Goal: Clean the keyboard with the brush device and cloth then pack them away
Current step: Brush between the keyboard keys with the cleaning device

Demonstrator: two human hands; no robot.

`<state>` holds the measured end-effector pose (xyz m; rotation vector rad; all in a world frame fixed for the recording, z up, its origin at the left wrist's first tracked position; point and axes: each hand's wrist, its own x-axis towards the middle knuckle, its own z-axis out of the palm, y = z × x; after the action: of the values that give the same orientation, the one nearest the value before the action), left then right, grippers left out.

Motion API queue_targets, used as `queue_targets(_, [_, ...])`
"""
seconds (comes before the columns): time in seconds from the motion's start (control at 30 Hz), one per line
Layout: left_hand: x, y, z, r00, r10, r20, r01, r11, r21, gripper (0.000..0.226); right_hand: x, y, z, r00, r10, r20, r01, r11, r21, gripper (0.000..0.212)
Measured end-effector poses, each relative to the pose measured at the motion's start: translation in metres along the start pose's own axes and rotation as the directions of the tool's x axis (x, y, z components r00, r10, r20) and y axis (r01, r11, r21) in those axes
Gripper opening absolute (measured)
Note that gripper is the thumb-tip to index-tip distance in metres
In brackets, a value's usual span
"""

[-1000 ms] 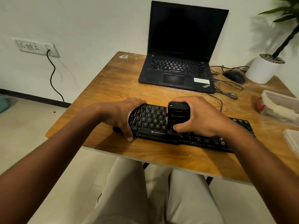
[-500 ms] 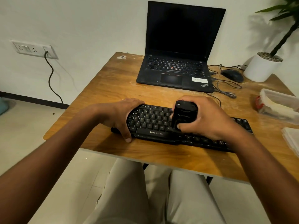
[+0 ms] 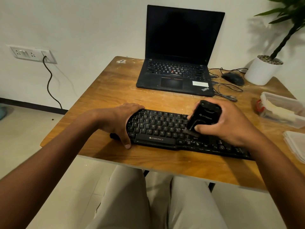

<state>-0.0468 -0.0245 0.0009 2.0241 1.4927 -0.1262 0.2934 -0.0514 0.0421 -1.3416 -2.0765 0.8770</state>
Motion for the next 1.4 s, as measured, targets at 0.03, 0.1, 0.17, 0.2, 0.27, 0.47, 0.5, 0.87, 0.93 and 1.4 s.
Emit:
queue_targets(0.03, [-0.001,0.003,-0.001,1.000,-0.003,-0.002,0.003,1.000,0.021,0.149,-0.002,0.003,-0.005,1.000,0.008,-0.025,-0.008,1.000,0.010,0.050])
queue_targets(0.1, [-0.002,0.012,-0.003,1.000,-0.008,0.002,0.008,0.996,0.093,0.150,-0.004,0.010,-0.012,0.998,0.011,-0.061,-0.010,1.000,0.021,0.049])
queue_targets(0.17, [-0.002,0.023,-0.003,1.000,-0.021,0.018,0.018,0.988,0.154,0.150,-0.004,0.016,-0.016,0.996,0.004,-0.094,-0.002,1.000,0.018,0.048])
queue_targets(0.2, [0.000,0.030,-0.002,0.999,-0.020,0.027,0.015,0.985,0.170,0.150,-0.002,0.018,-0.016,0.994,0.003,-0.107,-0.001,1.000,0.019,0.047])
queue_targets(0.27, [0.005,0.042,0.003,0.999,0.011,0.035,-0.018,0.980,0.200,0.152,0.003,0.020,-0.018,0.992,0.004,-0.123,0.000,1.000,0.029,0.046])
queue_targets(0.47, [0.027,0.080,0.016,0.995,0.095,0.038,-0.101,0.961,0.258,0.150,0.034,0.019,-0.009,0.994,-0.028,-0.106,0.036,0.997,0.073,0.051])
queue_targets(0.5, [0.029,0.085,0.018,0.995,0.092,0.041,-0.099,0.960,0.262,0.150,0.041,0.018,-0.006,0.994,-0.041,-0.098,0.048,0.996,0.070,0.050])
queue_targets(0.87, [0.035,0.085,0.020,0.997,0.066,0.028,-0.071,0.970,0.234,0.151,0.086,0.024,0.006,0.985,-0.122,0.123,0.138,0.981,-0.137,0.044])
queue_targets(0.93, [0.036,0.085,0.019,0.997,0.071,0.030,-0.076,0.969,0.236,0.152,0.084,0.028,-0.006,0.981,-0.091,0.172,0.127,0.969,-0.210,0.043])
queue_targets(1.4, [0.039,0.083,0.019,0.996,0.085,0.021,-0.088,0.969,0.230,0.151,0.064,0.029,0.008,0.983,-0.161,0.093,0.177,0.964,-0.198,0.048])
